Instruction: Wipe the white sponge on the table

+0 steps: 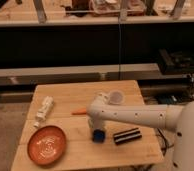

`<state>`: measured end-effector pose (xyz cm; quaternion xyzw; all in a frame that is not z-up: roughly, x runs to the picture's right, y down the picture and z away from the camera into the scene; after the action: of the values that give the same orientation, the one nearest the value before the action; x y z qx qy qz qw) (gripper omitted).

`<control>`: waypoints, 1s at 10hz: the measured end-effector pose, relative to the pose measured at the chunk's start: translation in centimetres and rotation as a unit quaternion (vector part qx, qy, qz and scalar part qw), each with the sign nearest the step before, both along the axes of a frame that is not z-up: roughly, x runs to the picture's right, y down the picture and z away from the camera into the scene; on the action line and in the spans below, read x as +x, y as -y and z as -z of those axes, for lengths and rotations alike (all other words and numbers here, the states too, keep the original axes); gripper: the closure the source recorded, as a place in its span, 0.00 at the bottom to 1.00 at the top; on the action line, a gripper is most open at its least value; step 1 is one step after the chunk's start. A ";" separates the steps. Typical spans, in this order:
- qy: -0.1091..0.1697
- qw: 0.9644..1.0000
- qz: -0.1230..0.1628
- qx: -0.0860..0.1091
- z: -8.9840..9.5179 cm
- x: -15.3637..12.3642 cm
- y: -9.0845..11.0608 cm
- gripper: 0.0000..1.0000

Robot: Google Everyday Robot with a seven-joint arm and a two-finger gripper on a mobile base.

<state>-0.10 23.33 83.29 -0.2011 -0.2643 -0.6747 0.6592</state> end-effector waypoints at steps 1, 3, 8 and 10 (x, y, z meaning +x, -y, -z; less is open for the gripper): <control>0.000 1.000 0.001 0.000 0.1 0.0 0.0 1.00; 0.002 1.000 0.002 0.000 0.1 -0.1 0.0 1.00; 0.004 1.000 0.003 -0.009 1.2 0.2 -1.4 1.00; 0.006 1.000 0.003 -0.008 1.2 0.3 -1.3 1.00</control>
<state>0.15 24.63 82.11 -0.2035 -0.2730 -0.6753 0.6542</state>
